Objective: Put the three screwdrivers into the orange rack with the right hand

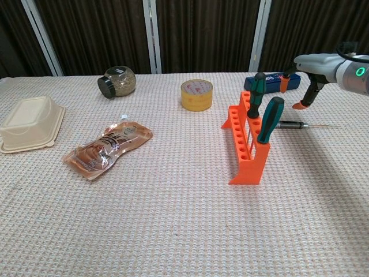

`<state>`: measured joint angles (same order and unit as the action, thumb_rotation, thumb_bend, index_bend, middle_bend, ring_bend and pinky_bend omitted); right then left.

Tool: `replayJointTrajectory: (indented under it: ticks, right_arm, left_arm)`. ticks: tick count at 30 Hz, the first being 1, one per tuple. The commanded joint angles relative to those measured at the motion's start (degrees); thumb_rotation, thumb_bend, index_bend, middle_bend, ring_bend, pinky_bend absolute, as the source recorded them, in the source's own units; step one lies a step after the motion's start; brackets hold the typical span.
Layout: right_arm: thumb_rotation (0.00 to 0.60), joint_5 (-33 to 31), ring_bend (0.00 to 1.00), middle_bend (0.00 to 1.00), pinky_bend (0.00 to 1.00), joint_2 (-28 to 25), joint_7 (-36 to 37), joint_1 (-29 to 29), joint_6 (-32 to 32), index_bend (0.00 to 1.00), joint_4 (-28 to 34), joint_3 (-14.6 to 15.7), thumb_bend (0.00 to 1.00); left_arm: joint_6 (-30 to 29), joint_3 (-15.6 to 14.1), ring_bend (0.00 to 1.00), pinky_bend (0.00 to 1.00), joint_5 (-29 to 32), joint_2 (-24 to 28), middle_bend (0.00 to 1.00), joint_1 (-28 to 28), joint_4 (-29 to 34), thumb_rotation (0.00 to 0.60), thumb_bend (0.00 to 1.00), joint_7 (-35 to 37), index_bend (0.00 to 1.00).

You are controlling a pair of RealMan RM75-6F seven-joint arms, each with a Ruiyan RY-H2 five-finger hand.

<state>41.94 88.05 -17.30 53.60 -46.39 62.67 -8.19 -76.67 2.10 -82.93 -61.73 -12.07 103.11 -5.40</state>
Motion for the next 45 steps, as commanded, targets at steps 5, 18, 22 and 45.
replayJointTrajectory:
  ticks: [5, 18, 22, 45]
  right_arm:
    - [0.6, 1.56, 0.0, 0.11, 0.0, 1.93, -1.29, -0.49, 1.71, 0.37, -4.15, -0.14, 0.23]
    - [0.6, 2.42, 0.0, 0.11, 0.0, 6.88, -4.26, -0.04, 4.97, 0.41, -9.65, -0.83, 0.2]
    - [0.6, 2.2, 0.0, 0.11, 0.0, 7.92, -4.76, -0.05, 5.76, 0.41, -11.18, -1.41, 0.17]
    - [0.6, 2.55, 0.0, 0.12, 0.0, 12.09, -6.27, -0.17, 8.15, 0.47, -17.18, -3.7, 0.16]
  left_arm:
    - [0.12, 0.06, 0.0, 0.0, 0.14, -0.01, 0.02, -0.11, 0.36, 0.6, 0.28, -0.51, 0.26]
    - [0.28, -0.05, 0.0, 0.0, 0.66, 0.05, 0.02, 0.01, 0.35, 0.6, 0.28, -0.74, 0.26]
    - [0.36, -0.12, 0.0, 0.0, 0.69, -0.07, 0.02, 0.03, 0.09, 0.6, 0.28, -0.53, 0.26]
    - [0.44, -0.17, 0.0, 0.0, 1.19, -0.12, 0.02, 0.27, -1.0, 0.6, 0.28, 0.24, 0.26]
